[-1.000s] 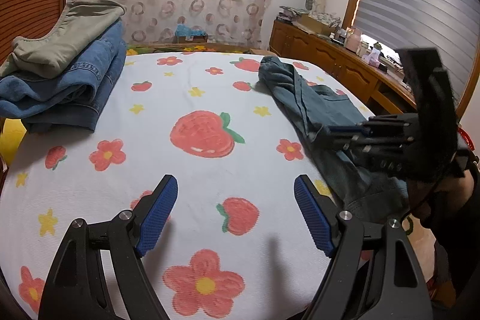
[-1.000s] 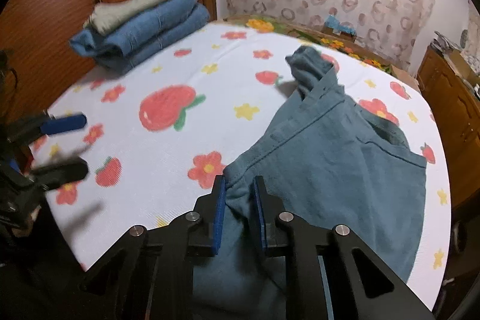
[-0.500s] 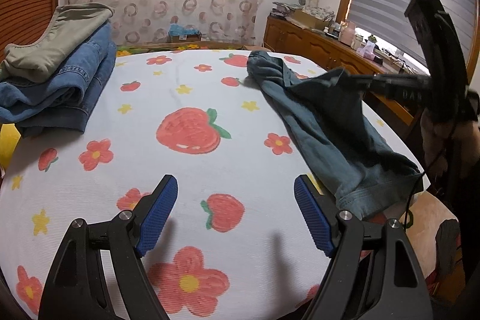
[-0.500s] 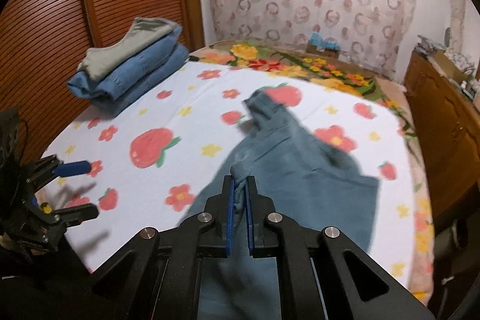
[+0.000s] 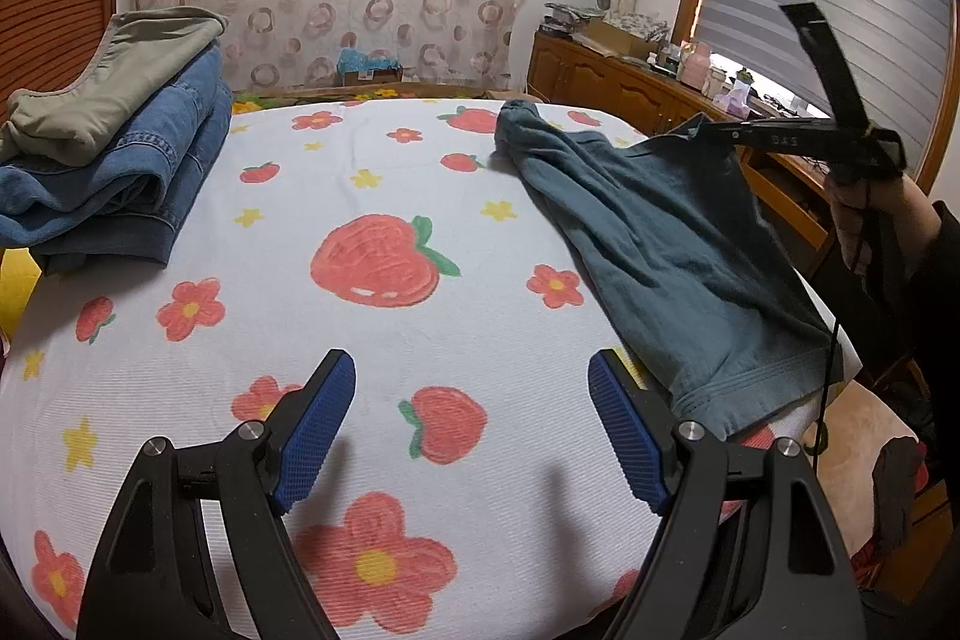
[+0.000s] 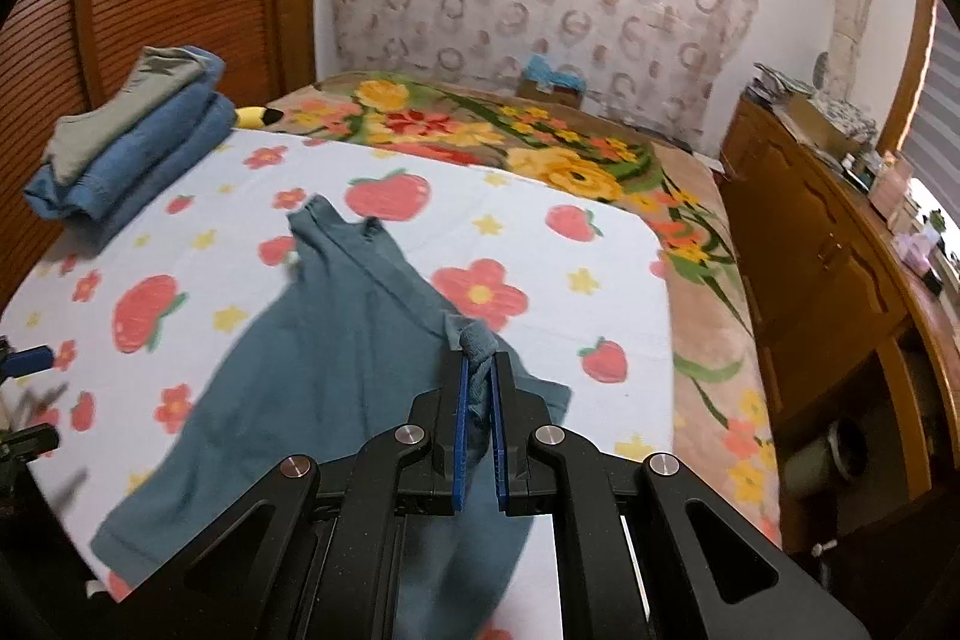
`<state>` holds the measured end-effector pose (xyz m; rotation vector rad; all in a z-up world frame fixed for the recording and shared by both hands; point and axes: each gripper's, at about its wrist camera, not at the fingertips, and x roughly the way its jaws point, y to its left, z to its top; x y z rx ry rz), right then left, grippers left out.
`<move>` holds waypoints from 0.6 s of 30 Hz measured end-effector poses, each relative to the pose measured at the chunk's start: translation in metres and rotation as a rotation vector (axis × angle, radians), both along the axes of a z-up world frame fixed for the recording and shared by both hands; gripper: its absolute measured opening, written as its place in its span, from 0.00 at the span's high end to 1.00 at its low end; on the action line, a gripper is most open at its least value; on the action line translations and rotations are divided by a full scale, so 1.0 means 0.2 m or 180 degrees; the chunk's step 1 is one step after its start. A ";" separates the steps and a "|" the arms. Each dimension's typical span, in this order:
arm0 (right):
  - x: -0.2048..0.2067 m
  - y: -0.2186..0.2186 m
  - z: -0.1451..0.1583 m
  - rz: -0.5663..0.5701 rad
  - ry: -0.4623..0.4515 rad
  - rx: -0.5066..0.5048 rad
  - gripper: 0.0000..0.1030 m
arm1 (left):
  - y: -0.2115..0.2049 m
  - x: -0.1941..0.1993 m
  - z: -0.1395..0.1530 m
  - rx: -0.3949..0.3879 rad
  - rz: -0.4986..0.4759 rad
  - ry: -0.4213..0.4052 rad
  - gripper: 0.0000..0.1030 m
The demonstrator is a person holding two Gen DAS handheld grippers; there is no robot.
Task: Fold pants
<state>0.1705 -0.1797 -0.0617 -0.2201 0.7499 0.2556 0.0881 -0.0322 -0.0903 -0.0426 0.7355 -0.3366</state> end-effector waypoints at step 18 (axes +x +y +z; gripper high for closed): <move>-0.07 0.10 0.21 0.0455 -0.0484 0.0107 0.93 | 0.00 -0.01 0.00 0.0010 -0.0002 -0.0005 0.22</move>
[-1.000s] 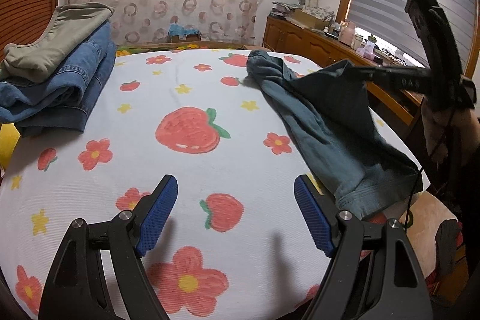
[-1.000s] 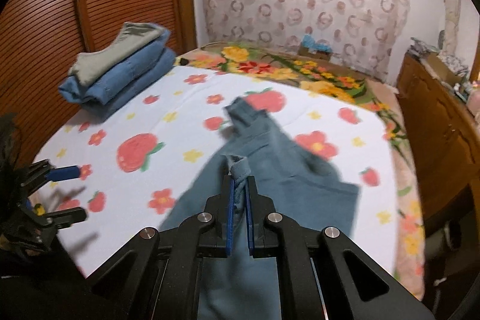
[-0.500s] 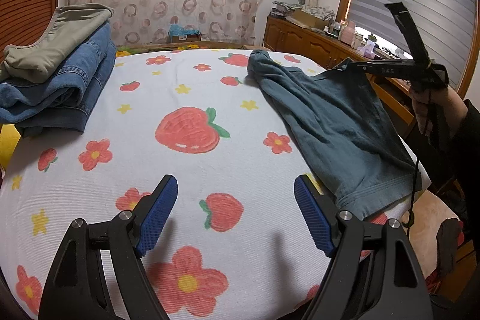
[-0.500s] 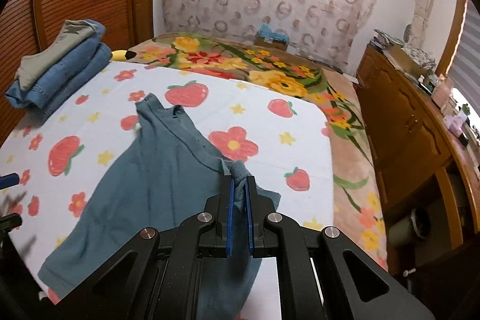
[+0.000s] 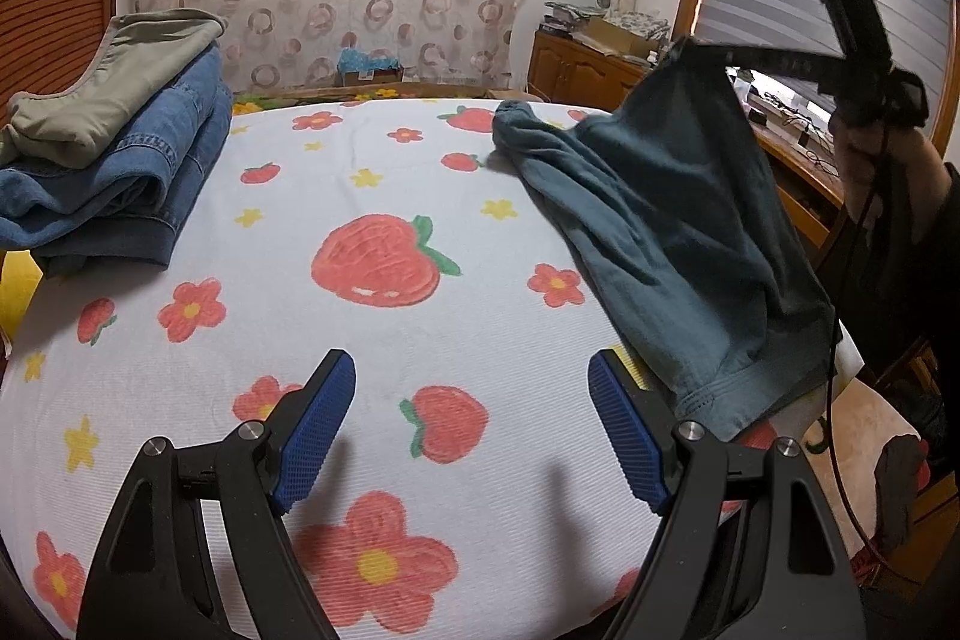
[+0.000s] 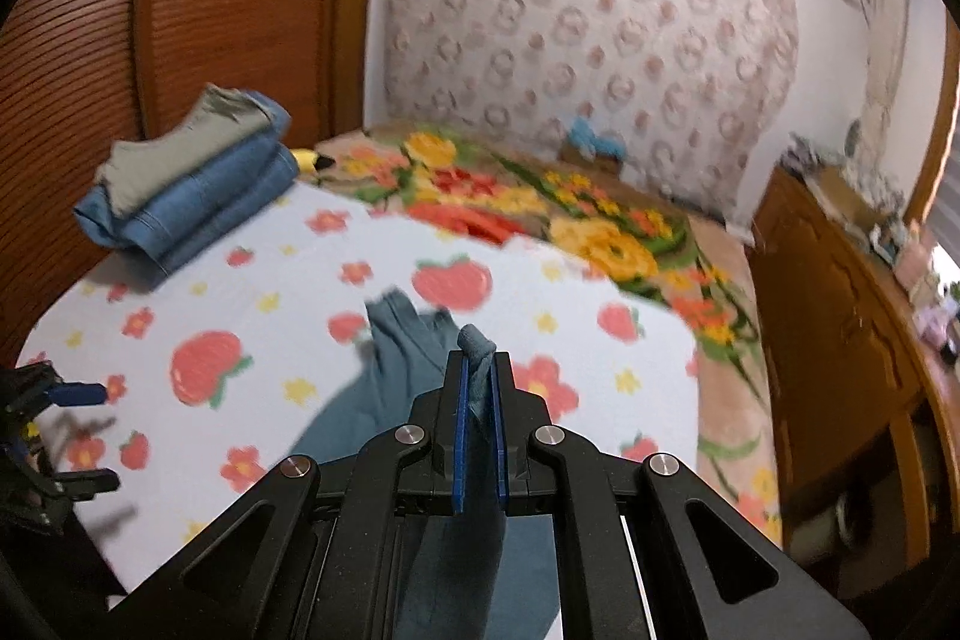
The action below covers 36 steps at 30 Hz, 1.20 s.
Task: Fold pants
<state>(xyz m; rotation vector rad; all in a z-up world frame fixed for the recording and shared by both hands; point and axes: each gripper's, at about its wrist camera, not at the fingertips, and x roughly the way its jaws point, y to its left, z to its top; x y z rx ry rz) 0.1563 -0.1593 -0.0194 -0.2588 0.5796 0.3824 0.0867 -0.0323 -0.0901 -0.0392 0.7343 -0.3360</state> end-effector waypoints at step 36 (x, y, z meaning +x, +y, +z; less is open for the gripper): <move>-0.24 -0.34 -0.33 -0.0676 0.0545 0.0217 0.63 | -0.13 -0.04 0.01 0.0074 -0.0159 0.0020 0.22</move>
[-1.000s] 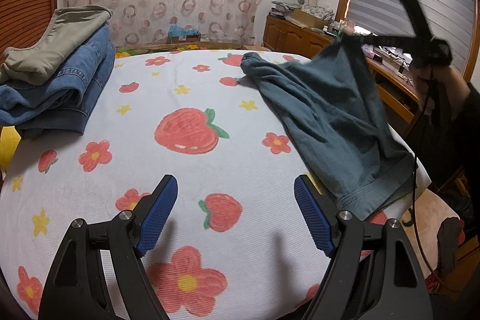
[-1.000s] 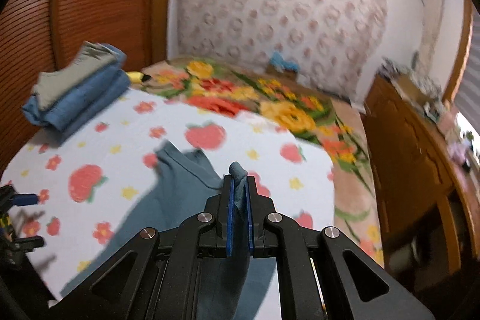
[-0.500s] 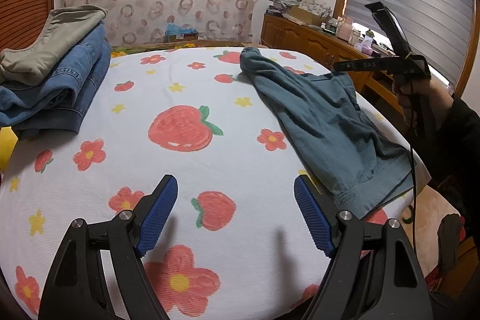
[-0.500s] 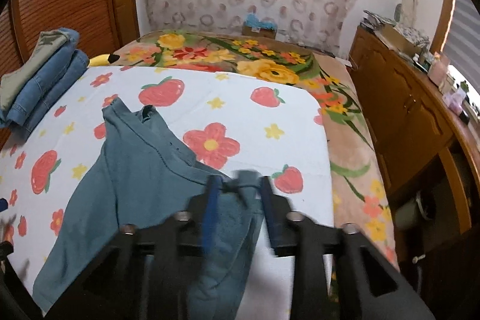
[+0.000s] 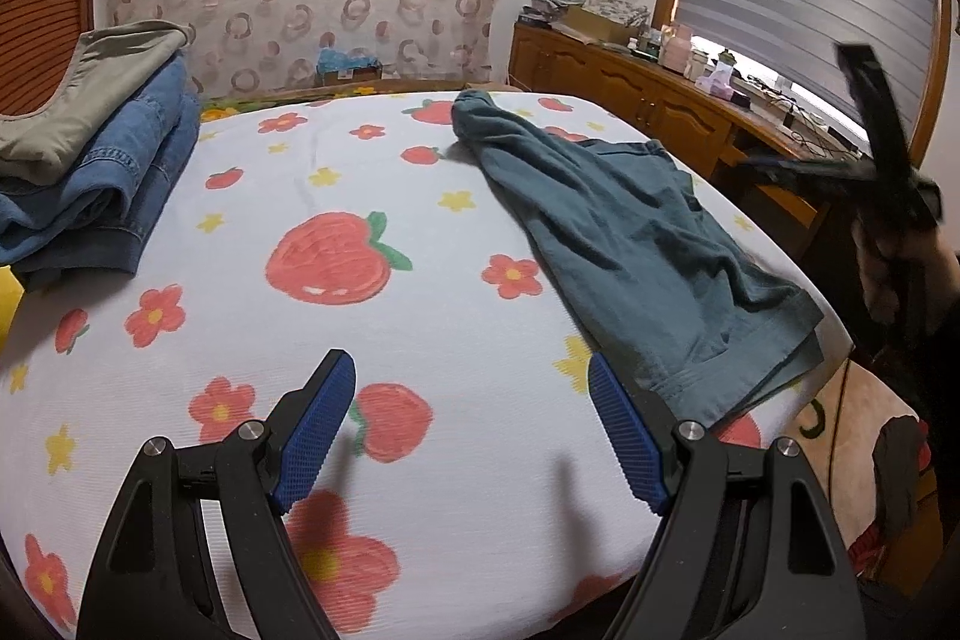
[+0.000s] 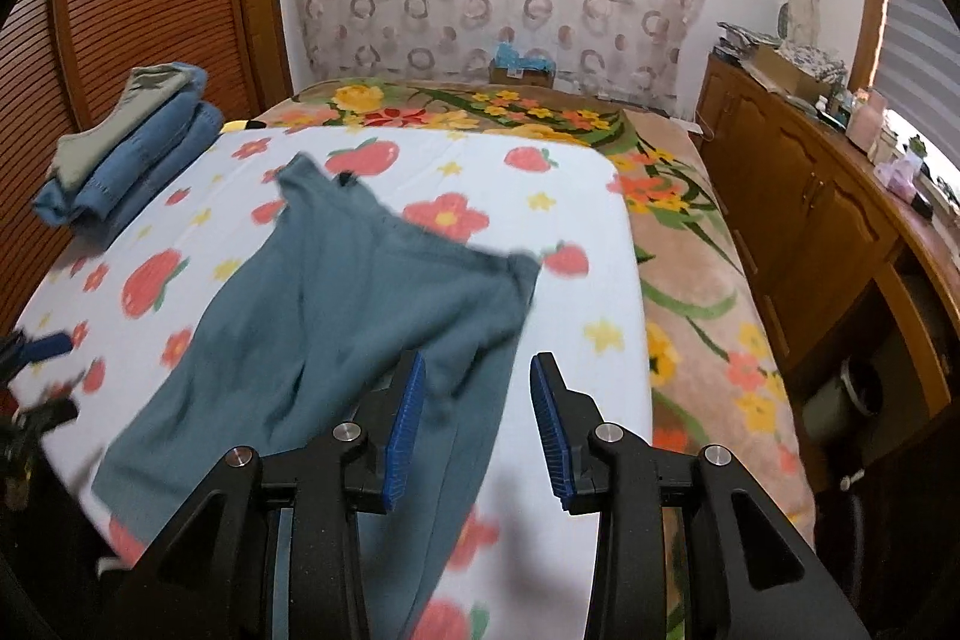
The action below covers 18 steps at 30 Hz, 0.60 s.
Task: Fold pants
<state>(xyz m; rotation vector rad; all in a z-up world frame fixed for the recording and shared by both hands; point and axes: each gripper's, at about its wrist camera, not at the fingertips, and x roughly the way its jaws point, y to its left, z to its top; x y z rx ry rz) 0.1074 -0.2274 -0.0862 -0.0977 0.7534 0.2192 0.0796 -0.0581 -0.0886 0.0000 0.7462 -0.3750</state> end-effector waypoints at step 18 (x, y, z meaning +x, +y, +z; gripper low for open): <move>-0.49 -0.05 -0.10 0.0061 0.0073 0.0251 0.64 | -0.20 -0.04 0.00 0.0062 -0.0352 0.0048 0.22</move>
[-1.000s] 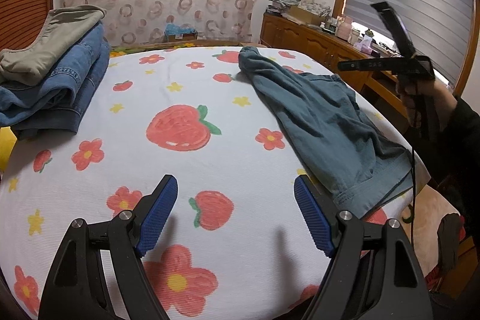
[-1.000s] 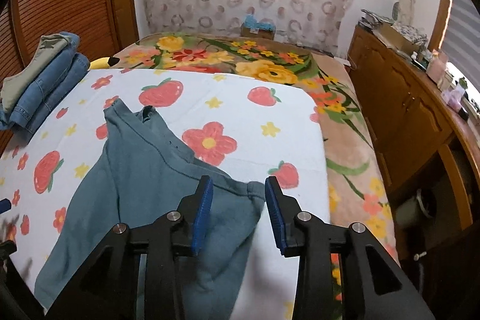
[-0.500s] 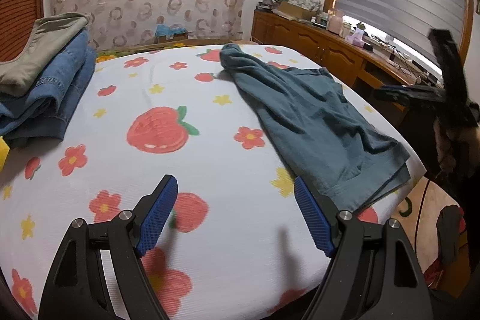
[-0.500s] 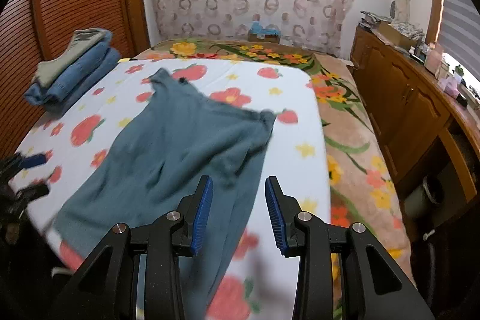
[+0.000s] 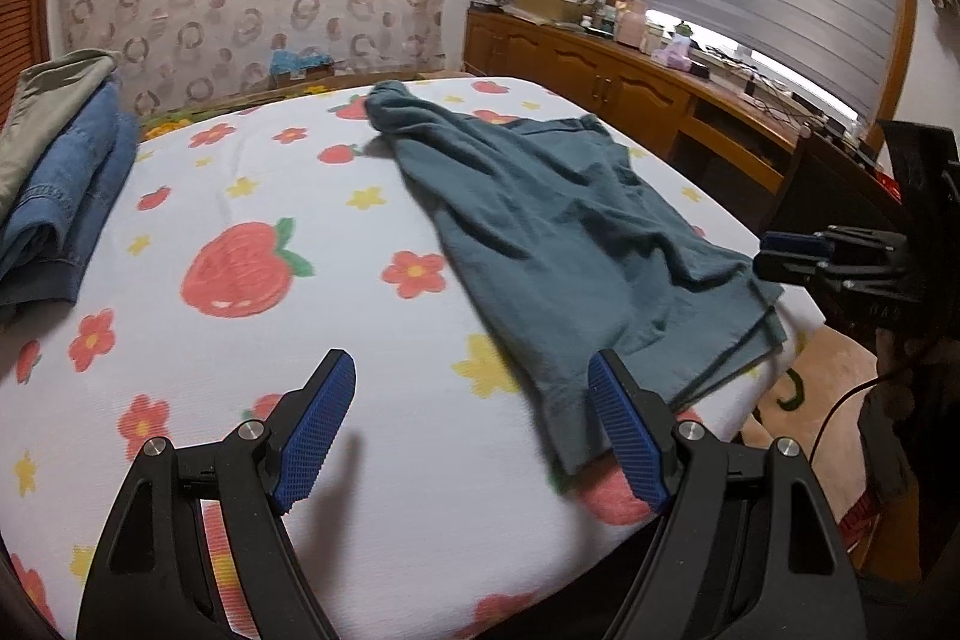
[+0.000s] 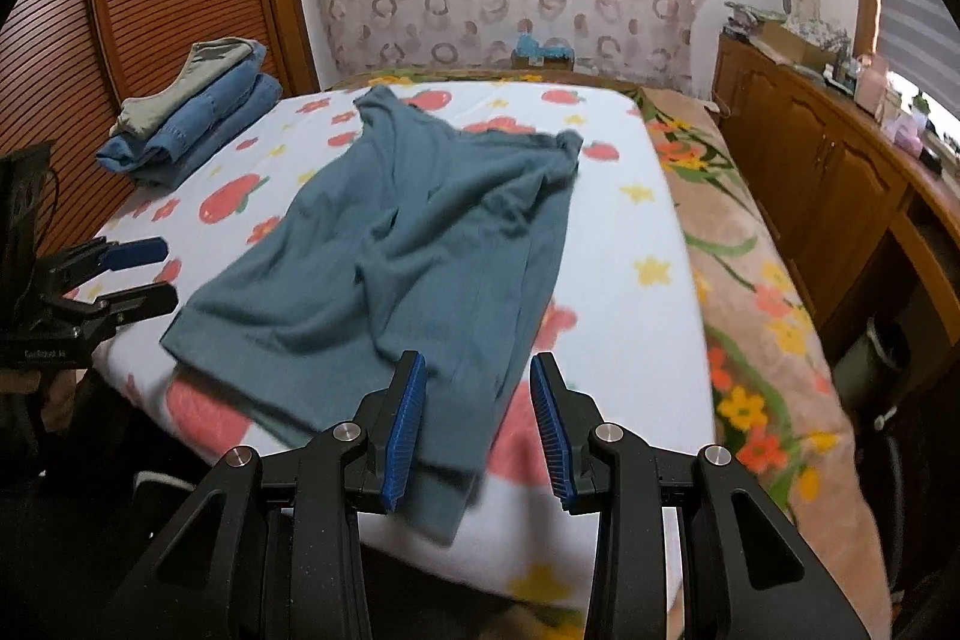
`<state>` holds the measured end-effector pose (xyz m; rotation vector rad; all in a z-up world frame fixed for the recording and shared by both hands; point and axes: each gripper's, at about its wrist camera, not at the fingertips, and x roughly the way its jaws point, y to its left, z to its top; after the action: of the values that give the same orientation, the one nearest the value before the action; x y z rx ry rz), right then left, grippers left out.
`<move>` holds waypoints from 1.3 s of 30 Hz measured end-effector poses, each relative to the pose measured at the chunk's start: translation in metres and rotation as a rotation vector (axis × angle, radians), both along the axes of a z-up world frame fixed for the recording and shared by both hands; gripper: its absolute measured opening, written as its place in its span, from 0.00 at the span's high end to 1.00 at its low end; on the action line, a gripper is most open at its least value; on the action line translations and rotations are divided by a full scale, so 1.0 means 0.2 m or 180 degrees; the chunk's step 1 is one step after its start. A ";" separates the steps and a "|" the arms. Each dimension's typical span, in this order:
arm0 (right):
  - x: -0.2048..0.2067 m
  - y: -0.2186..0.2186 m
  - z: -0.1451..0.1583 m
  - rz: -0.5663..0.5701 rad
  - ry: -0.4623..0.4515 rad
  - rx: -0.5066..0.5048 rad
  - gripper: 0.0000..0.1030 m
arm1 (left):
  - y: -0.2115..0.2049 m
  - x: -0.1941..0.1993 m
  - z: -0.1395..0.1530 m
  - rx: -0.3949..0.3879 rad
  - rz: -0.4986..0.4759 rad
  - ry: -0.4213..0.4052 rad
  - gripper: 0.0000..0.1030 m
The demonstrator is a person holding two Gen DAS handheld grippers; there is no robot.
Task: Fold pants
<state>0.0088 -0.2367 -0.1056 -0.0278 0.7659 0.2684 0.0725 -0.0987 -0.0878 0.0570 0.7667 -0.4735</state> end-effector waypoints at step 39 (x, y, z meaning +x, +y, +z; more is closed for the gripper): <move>-0.23 0.00 -0.01 -0.0095 -0.0001 0.0258 0.86 | -0.12 -0.03 -0.08 -0.0065 -0.0362 0.0213 0.55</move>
<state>-0.0379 -0.2362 -0.1084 0.0601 0.7541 0.2709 0.0674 -0.1230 -0.1031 0.0663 0.8269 -0.5938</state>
